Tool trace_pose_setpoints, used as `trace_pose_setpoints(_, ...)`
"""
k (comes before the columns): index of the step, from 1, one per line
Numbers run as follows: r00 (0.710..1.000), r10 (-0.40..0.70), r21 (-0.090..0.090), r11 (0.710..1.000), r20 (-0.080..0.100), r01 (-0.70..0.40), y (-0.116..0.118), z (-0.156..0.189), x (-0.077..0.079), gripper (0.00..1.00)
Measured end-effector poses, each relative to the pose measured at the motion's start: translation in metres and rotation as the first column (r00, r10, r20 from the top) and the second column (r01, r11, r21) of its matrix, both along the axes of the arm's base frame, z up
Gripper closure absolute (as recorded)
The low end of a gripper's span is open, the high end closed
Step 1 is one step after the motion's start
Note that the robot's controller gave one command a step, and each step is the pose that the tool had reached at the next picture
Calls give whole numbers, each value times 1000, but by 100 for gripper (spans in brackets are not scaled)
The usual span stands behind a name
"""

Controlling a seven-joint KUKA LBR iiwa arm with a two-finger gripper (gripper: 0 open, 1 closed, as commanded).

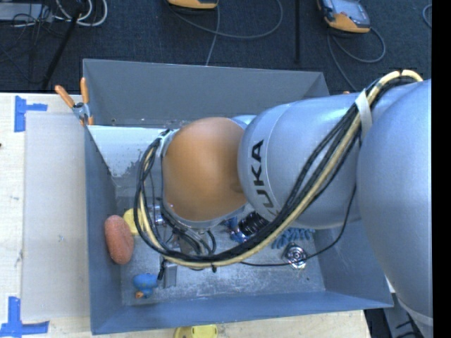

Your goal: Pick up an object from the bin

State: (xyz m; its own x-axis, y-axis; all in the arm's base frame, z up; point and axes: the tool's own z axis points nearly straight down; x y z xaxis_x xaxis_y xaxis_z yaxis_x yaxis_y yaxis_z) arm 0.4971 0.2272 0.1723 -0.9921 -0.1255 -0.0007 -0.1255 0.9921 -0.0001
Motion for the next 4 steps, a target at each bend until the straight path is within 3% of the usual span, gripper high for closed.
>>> trace_pose_setpoints(1, 909, 418, 0, 909, -4, -418, 3, -14, -16, 0)
trace_pose_setpoints(2, 917, 398, 0, 917, -4, -398, 8, -60, -13, 0)
trace_pose_setpoints(3, 707, 707, -2, 707, -2, -707, 7, -87, 2, 0)
trace_pose_setpoints(4, 687, 727, 0, 687, 0, -727, 13, -102, -9, 100)
